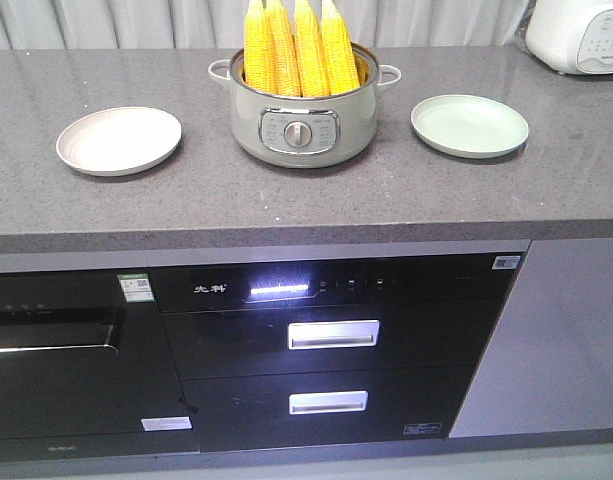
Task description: Distribute corn equally
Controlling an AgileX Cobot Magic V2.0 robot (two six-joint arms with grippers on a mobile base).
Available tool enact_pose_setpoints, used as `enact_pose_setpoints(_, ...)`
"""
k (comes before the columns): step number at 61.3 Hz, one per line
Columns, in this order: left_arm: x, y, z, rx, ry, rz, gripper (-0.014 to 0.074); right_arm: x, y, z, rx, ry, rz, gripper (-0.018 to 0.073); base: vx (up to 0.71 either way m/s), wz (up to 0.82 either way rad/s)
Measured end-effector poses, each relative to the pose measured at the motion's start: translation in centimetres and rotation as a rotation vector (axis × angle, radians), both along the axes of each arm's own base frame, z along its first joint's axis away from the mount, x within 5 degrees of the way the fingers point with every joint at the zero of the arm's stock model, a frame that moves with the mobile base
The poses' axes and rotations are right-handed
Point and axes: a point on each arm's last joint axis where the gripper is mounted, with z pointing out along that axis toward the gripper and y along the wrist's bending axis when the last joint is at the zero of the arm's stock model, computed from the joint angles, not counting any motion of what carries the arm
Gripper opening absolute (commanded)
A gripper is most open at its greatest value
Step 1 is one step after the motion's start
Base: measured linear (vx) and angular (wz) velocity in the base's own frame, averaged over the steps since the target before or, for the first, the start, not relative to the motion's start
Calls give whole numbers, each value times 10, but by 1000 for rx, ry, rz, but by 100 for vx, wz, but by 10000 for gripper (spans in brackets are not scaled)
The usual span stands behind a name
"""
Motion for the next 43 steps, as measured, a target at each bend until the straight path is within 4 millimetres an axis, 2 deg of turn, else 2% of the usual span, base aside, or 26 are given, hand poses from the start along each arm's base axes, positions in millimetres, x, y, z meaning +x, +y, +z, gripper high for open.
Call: enact_pose_setpoints(43, 0, 0, 0, 0, 0, 0, -7, 0, 0, 0, 0, 0, 0, -4, 8, -1)
